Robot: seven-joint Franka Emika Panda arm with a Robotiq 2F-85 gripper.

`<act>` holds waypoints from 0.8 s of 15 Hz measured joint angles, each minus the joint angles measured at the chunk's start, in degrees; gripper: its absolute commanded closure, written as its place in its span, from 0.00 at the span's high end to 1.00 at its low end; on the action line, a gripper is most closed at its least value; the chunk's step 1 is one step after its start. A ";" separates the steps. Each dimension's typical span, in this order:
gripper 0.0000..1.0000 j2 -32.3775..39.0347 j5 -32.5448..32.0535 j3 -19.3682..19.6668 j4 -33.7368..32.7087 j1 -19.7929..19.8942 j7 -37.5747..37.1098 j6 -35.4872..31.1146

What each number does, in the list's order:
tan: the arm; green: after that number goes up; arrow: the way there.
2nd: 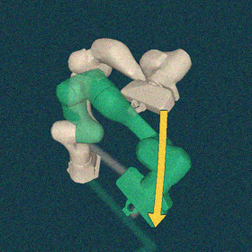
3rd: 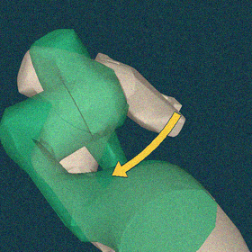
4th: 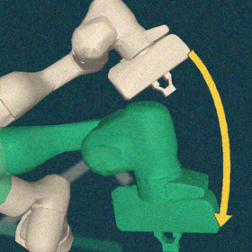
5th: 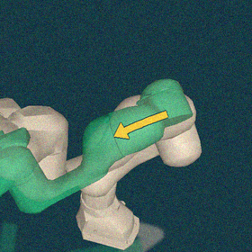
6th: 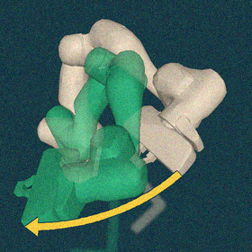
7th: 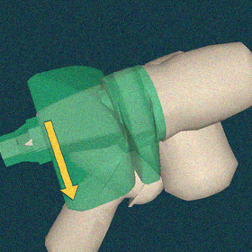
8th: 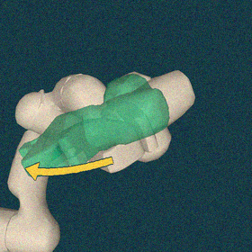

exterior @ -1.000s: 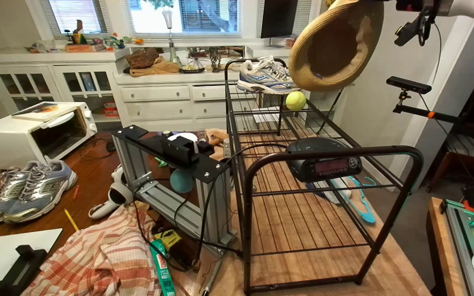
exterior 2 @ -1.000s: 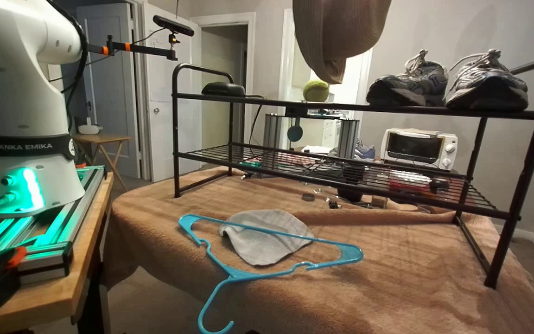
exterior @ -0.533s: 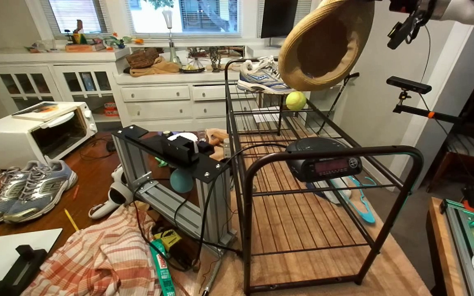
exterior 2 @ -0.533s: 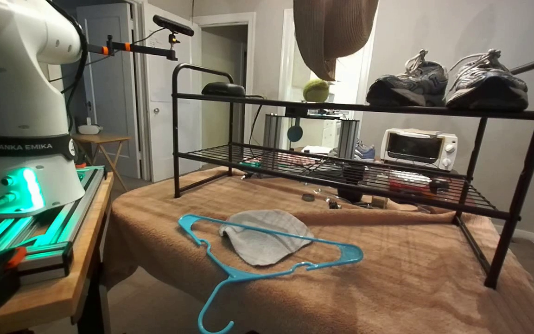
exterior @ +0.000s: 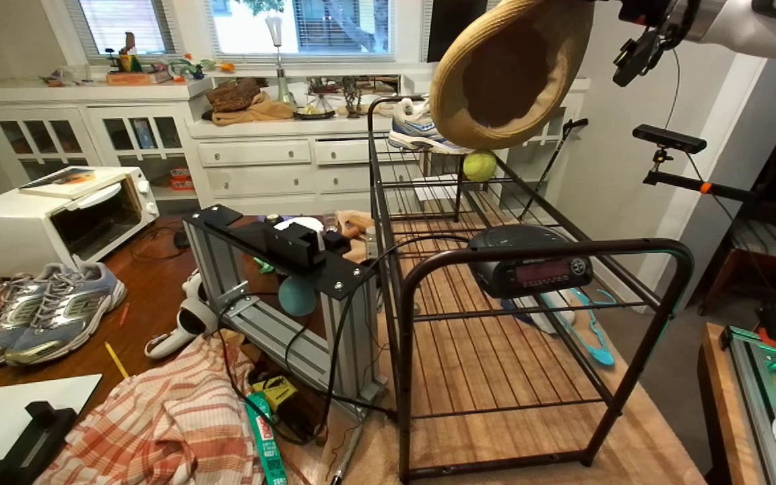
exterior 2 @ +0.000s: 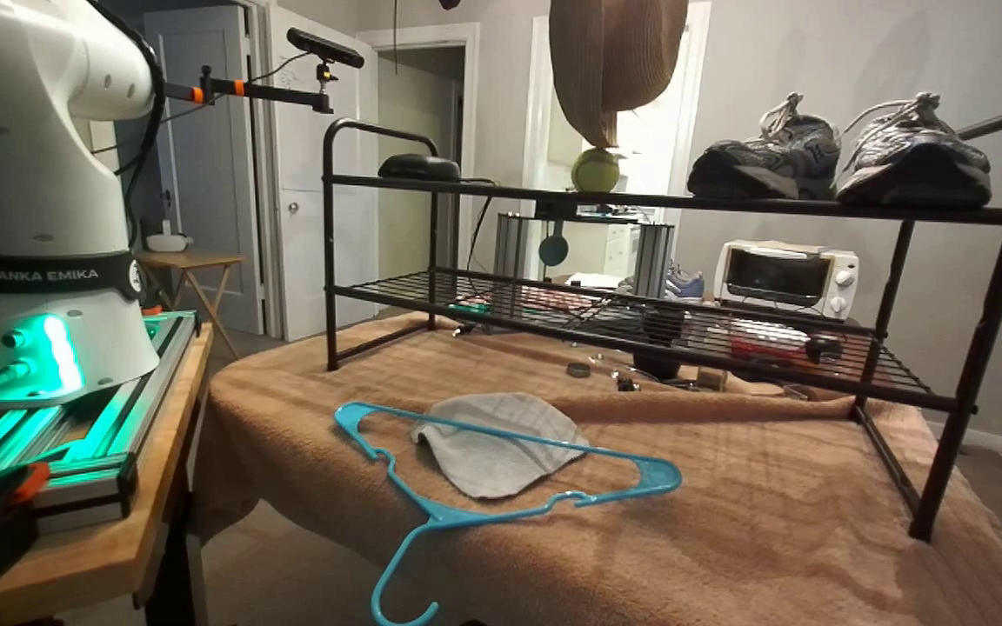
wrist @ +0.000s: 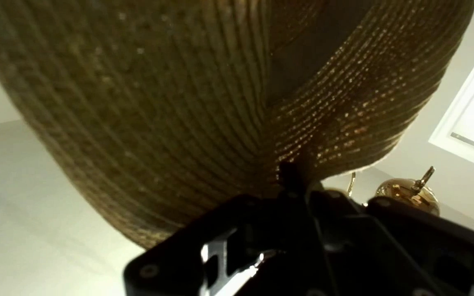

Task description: Put the brown hat on the topmost shelf.

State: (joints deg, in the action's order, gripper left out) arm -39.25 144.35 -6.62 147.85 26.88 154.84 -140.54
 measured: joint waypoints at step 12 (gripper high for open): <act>0.01 4.43 -0.65 1.38 3.12 5.89 0.64 18.75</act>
State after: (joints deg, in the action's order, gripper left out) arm -34.83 143.71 -5.24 150.97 32.77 155.47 -121.80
